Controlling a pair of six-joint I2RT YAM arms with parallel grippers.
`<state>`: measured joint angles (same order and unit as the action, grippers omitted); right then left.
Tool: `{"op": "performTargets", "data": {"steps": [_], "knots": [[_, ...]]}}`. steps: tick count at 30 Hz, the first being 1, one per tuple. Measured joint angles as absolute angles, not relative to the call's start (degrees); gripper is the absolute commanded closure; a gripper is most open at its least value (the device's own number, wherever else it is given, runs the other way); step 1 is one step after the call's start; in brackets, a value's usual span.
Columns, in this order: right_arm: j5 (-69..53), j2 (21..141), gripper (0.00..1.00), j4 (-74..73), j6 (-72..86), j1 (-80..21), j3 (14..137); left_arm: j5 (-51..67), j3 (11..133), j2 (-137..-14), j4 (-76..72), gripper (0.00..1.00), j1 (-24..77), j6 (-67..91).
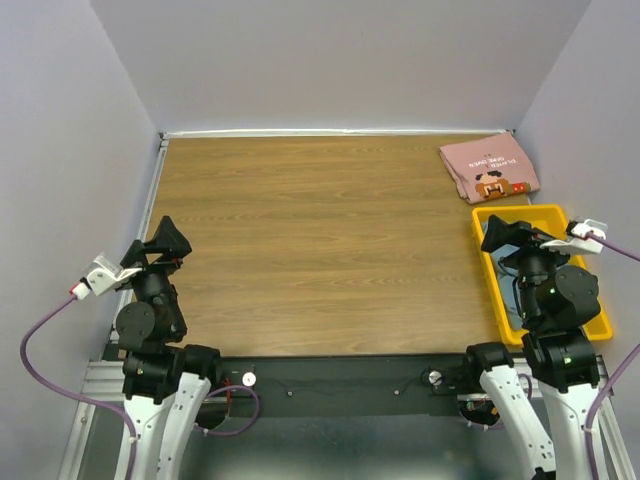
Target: Fold and stack the t-shirts
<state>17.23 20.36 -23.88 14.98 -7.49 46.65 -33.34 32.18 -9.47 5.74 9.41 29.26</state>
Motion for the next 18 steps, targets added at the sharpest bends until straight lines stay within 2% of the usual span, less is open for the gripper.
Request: {"op": "performTargets", "data": {"steps": [9, 18], "knots": [[17.69, 21.67, 0.00, -23.90, 14.63, -7.49, 45.95, -34.33, 27.51, -7.88, 1.32, 0.03, 9.41, 30.96], [17.69, 23.62, 0.00, -23.55, 13.41, -7.49, 45.76, -33.85, 26.22, -11.68, -3.11, 0.03, 9.41, 31.79]]}}
